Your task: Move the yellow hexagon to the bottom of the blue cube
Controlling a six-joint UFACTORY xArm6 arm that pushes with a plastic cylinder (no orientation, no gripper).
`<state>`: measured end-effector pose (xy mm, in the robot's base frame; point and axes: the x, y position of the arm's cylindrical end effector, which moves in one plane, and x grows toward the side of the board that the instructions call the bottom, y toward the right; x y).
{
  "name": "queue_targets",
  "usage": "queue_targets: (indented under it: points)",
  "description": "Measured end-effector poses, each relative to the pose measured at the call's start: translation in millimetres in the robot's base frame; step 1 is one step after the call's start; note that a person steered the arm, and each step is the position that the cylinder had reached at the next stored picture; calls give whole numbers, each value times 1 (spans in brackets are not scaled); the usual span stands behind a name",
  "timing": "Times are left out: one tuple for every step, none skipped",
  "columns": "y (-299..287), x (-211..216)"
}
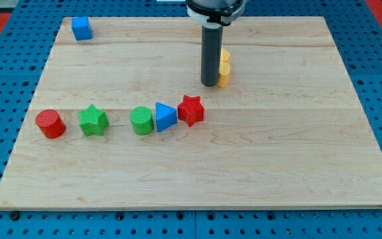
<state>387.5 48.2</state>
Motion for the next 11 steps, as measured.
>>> queue_targets:
  points:
    - [89, -7]
    - [52, -56]
    - [-42, -77]
    - [-151, -77]
    - [-242, -78]
    - [-254, -65]
    - [-264, -79]
    - [-248, -61]
    - [-310, -61]
    - [-327, -74]
    - [-237, -82]
